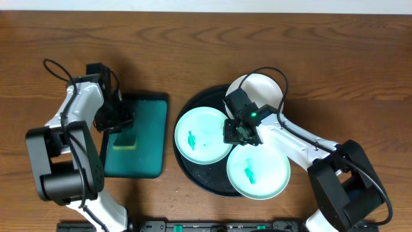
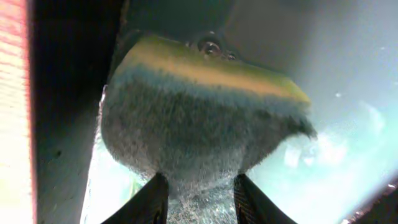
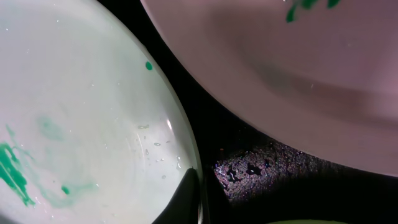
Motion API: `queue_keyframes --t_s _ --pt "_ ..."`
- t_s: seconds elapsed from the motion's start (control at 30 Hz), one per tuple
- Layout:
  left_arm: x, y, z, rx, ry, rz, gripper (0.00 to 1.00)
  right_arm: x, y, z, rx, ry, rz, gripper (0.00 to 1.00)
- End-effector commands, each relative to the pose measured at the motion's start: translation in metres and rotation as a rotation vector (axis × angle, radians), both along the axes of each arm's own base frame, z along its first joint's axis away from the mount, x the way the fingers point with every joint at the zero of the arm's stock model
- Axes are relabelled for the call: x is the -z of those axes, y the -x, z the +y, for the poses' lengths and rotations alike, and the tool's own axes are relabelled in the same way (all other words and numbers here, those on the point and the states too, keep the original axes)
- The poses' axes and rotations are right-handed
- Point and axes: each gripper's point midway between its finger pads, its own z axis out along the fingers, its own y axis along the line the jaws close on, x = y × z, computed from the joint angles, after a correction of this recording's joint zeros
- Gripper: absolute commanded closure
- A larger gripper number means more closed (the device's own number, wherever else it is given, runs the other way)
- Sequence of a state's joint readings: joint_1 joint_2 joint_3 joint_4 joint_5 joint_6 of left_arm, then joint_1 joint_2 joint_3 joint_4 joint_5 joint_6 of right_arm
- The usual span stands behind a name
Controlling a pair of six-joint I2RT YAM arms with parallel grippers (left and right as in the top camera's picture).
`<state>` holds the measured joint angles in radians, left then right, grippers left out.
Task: Clean dirty plates on tray and stack at the side
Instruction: 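Lower the left gripper into the water tray toward the sponge, then grasp the green-yellow sponge with the left gripper in the water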
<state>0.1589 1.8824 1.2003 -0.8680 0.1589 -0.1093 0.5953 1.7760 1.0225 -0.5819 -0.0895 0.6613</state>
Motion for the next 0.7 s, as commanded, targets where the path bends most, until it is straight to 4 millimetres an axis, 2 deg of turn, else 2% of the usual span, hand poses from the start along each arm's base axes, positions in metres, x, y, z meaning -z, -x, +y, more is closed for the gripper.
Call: queue_keyframes --t_s 0.0,0.1,0.17,0.27,0.47,0.5,0.53,0.57,0.6,0.63,0.67 --pt "0.023 0.014 -0.004 0.003 0.021 0.084 0.71 0.005 0.008 0.001 -0.033 0.017 0.019 0.99" --pt "0.029 0.016 -0.004 0.003 0.027 0.103 0.78 0.005 0.008 0.001 -0.033 0.017 0.019 0.99" --pt "0.031 0.015 -0.004 0.003 0.028 0.105 0.92 0.005 0.008 0.001 -0.033 0.017 0.019 0.99" --pt "0.03 0.015 -0.006 -0.01 0.036 0.104 0.93 0.005 0.008 0.001 -0.033 0.017 0.018 0.99" --pt "0.026 0.015 -0.027 -0.03 0.161 0.103 0.93 0.005 0.008 0.001 -0.033 0.018 0.02 0.99" --pt "0.025 0.015 -0.03 -0.032 0.175 0.1 0.78 0.005 0.008 0.001 -0.033 0.019 0.021 0.99" --pt "0.025 0.014 -0.031 -0.033 0.182 0.098 0.54 0.005 0.008 0.0 -0.033 0.019 0.022 0.99" --pt "0.024 0.014 -0.031 -0.04 0.181 0.1 0.54 0.005 0.009 0.0 -0.033 0.02 0.022 0.99" --pt "0.024 0.015 -0.031 -0.041 0.182 0.104 0.65 0.005 0.009 0.0 -0.034 0.019 0.022 0.99" --pt "0.024 0.016 -0.031 -0.041 0.182 0.108 0.92 0.005 0.009 0.0 -0.033 0.02 0.022 0.99" --pt "0.024 0.017 -0.031 -0.042 0.182 0.114 0.93 0.005 0.009 0.0 -0.033 0.02 0.022 0.99"
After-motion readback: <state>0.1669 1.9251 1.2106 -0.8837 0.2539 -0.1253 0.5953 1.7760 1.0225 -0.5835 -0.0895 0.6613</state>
